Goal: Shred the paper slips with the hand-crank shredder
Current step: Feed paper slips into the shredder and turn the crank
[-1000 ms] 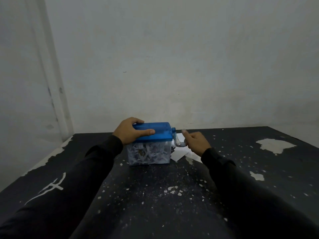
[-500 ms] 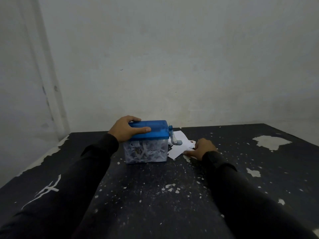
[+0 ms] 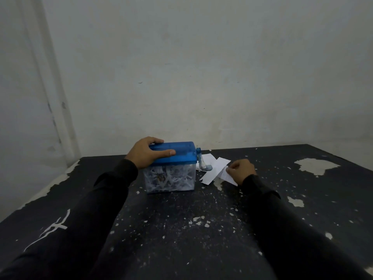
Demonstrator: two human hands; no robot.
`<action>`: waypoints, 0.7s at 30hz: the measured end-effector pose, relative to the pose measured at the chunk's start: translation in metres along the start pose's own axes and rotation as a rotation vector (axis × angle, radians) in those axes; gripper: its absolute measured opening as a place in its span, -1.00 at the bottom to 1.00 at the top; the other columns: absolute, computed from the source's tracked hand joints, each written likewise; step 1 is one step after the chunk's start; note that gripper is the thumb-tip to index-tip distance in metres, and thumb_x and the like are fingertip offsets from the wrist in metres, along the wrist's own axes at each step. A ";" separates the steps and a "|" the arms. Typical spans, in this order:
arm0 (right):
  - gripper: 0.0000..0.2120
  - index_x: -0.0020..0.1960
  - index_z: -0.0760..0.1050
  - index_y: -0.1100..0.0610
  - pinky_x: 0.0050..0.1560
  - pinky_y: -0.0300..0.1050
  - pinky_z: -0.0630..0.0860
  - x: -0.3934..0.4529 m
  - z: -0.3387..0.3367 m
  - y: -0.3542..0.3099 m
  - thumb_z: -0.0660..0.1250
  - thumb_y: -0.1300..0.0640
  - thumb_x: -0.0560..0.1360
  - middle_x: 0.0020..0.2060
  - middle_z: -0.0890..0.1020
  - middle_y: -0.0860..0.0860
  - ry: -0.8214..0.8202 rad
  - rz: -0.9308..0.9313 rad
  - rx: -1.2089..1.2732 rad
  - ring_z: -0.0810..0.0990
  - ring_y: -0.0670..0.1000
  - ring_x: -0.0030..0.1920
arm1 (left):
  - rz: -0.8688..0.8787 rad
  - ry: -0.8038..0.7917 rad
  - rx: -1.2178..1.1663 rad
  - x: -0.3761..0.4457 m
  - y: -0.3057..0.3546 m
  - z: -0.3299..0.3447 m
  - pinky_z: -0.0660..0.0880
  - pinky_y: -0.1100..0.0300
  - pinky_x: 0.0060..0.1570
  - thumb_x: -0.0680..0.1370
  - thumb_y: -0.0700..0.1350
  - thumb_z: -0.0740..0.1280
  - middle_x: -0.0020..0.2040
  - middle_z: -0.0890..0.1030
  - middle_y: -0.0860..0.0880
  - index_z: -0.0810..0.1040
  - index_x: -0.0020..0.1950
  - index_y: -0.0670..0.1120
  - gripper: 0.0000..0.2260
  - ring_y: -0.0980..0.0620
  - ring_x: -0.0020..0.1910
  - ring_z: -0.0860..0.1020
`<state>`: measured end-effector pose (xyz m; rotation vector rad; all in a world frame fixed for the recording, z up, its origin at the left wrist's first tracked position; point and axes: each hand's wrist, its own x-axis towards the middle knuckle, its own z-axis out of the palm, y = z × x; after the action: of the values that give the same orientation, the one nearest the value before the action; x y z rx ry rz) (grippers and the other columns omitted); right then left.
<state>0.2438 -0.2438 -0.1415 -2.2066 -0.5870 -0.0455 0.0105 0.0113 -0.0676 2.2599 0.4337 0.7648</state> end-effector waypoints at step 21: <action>-0.85 0.10 0.53 0.06 0.08 0.17 0.65 -0.004 -0.005 -0.010 0.28 0.21 0.58 0.03 0.60 -0.01 0.338 -0.121 0.455 0.62 0.11 0.07 | -0.003 -0.013 0.007 -0.001 0.002 0.000 0.39 0.37 -0.05 0.32 0.33 0.54 0.26 0.57 0.00 0.58 0.33 -0.02 -0.31 0.11 0.13 0.54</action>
<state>0.2372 -0.2440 -0.1321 -1.6735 -0.4836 -0.3112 0.0099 0.0101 -0.0665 2.2688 0.4342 0.7473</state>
